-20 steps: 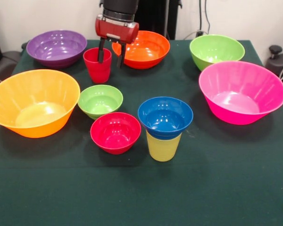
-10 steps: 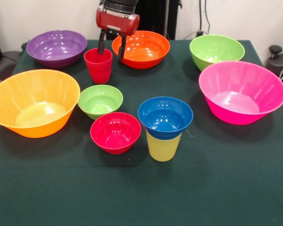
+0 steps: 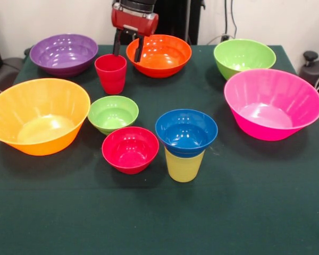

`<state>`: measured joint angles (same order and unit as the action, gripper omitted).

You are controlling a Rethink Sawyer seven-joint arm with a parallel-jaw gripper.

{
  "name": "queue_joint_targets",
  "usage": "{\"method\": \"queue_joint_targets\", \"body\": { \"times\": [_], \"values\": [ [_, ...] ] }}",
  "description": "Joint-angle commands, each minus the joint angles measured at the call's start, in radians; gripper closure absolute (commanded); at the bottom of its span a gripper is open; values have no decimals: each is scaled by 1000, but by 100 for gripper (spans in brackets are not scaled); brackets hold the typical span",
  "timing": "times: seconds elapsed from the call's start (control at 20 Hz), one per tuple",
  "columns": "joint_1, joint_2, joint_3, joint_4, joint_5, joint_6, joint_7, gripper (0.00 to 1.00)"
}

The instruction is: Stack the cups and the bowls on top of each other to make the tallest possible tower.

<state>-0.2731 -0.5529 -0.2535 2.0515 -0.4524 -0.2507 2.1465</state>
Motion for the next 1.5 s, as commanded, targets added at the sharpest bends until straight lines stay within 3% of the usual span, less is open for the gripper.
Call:
{"method": "queue_joint_targets", "body": {
  "times": [0.05, 0.3, 0.8, 1.2, 1.5],
  "values": [
    [41, 113, 25, 21, -23, -86, 99, 0],
    [37, 228, -3, -8, -19, -207, 100, 0],
    [-18, 307, 7, -59, -40, -282, 82, 0],
    [-60, 262, 43, -49, -98, -219, 66, 0],
    [-97, 199, 102, -39, -139, -117, 68, 0]
  ]
}}
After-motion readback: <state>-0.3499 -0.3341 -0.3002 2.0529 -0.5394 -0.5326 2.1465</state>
